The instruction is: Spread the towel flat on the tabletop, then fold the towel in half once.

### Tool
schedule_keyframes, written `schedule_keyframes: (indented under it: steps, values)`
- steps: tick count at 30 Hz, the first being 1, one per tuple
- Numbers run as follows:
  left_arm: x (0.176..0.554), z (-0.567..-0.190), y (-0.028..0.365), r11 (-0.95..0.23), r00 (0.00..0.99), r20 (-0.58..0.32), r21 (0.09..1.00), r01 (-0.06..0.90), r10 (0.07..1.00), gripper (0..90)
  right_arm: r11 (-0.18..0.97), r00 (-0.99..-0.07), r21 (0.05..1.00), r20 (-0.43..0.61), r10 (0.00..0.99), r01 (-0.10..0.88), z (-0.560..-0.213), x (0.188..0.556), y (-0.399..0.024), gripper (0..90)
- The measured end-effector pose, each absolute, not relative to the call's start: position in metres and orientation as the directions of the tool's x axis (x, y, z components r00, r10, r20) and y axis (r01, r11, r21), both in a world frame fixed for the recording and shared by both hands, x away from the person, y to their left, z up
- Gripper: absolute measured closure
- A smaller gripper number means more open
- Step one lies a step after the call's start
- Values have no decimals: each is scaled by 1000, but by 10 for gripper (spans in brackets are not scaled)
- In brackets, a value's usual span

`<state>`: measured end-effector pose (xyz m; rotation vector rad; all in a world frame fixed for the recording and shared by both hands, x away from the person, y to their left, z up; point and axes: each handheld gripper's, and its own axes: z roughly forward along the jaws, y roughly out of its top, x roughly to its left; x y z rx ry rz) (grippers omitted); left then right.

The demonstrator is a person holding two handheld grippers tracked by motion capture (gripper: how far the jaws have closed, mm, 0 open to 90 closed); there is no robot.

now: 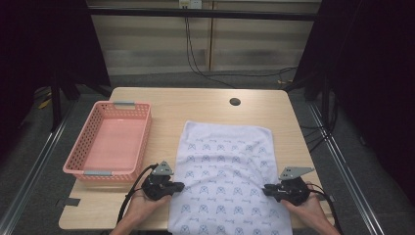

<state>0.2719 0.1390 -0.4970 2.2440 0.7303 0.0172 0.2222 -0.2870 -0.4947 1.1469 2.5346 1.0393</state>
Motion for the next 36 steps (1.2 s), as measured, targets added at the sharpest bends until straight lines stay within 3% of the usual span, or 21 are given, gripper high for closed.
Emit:
schedule_keyframes:
  steps: [7, 13, 20, 28, 36]
  values:
    - [240, -493, 146, -579, 849, -220, 648, 495, 480, 874, 482, -723, 634, 183, 666, 605, -492, 207, -285, 772]
    - [239, -487, 157, -533, 850, -252, 686, 495, 463, 795, 422, -712, 698, 179, 679, 578, -481, 208, -289, 650]
    - [284, -478, 147, -448, 810, -241, 732, 513, 534, 727, 323, -617, 752, 139, 775, 575, -474, 267, -304, 581]
    - [336, -475, 130, -404, 770, -198, 757, 514, 607, 636, 322, -534, 749, 51, 844, 580, -479, 344, -317, 544]
    - [368, -475, 124, -364, 742, -215, 764, 533, 634, 603, 277, -476, 737, 69, 877, 617, -498, 389, -311, 537]
